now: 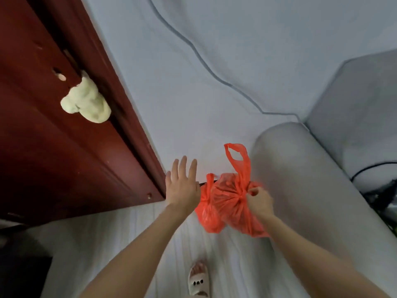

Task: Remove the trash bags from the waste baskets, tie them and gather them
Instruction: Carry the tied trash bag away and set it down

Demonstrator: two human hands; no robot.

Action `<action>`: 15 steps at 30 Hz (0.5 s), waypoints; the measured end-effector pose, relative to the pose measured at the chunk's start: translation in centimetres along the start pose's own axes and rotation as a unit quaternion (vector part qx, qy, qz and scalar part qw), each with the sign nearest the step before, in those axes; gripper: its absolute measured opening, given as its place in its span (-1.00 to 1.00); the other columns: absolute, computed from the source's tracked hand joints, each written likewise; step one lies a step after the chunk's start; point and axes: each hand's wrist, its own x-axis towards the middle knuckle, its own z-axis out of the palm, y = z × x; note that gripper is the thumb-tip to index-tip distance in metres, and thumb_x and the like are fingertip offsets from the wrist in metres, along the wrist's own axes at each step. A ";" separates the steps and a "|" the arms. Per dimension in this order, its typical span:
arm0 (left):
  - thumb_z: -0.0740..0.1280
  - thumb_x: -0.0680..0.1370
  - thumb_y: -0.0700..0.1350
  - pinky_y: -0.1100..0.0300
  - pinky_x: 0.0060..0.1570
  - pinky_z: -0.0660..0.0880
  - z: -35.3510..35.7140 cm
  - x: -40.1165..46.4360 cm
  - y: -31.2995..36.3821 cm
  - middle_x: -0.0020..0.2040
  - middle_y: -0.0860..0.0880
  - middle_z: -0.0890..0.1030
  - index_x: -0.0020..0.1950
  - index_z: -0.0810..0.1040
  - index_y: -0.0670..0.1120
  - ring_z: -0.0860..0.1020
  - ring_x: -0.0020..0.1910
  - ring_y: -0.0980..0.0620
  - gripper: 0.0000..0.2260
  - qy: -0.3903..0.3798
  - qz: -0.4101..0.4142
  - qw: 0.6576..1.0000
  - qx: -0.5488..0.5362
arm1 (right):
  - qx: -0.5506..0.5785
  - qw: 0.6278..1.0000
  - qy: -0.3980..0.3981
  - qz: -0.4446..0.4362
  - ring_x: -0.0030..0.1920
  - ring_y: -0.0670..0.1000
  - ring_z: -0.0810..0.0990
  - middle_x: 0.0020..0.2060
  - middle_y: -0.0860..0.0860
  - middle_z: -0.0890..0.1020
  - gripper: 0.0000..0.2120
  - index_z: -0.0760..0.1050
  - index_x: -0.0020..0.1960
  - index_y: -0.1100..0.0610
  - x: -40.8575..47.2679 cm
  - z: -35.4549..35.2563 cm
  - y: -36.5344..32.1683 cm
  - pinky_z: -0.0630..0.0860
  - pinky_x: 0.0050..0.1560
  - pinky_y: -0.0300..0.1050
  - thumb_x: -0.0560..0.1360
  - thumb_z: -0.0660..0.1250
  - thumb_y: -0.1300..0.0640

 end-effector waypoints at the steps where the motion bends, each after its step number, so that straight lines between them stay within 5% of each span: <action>1: 0.09 0.57 -0.08 -0.11 0.47 0.03 0.4 2.0 0.0 0.55 -0.09 -0.08 0.51 -0.10 -0.02 -0.11 0.52 -0.14 -0.43 0.004 0.004 1.000 0.010 | 0.009 1.000 0.001 0.016 0.11 0.20 0.56 0.06 0.23 0.63 -0.82 0.56 0.02 0.27 1.2 0.9 0.1 0.39 0.13 -0.04 0.46 0.26 0.26; 5: 0.10 0.55 -0.07 -0.20 0.45 -0.11 6.3 13.1 0.0 0.54 -0.10 -0.23 0.49 -0.25 0.01 -0.24 0.50 -0.19 -0.36 0.022 0.038 0.996 0.083 | 0.020 0.999 -0.004 0.045 0.09 0.20 0.57 0.04 0.23 0.64 -0.83 0.57 0.00 0.27 10.5 6.9 1.6 0.39 0.11 -0.05 0.45 0.29 0.26; 9: 0.24 0.48 -0.08 -0.29 0.39 -0.19 13.7 21.1 -0.2 0.55 -0.12 -0.13 0.50 -0.20 0.07 -0.17 0.50 -0.24 -0.25 0.097 0.095 0.978 0.158 | -0.008 0.999 -0.026 0.045 0.06 0.18 0.59 0.01 0.20 0.66 -0.83 0.62 -0.02 0.23 19.3 13.0 5.4 0.42 0.06 -0.07 0.44 0.30 0.24; 15: 0.35 0.38 -0.10 -0.43 0.28 0.07 21.5 27.8 0.1 0.48 -0.32 0.12 0.49 0.10 0.05 0.12 0.40 -0.48 -0.26 0.204 0.092 0.959 0.177 | -0.026 0.995 -0.080 0.054 0.13 0.17 0.57 0.08 0.18 0.64 -0.80 0.58 0.06 0.21 28.3 19.9 11.7 0.41 0.14 -0.10 0.47 0.28 0.23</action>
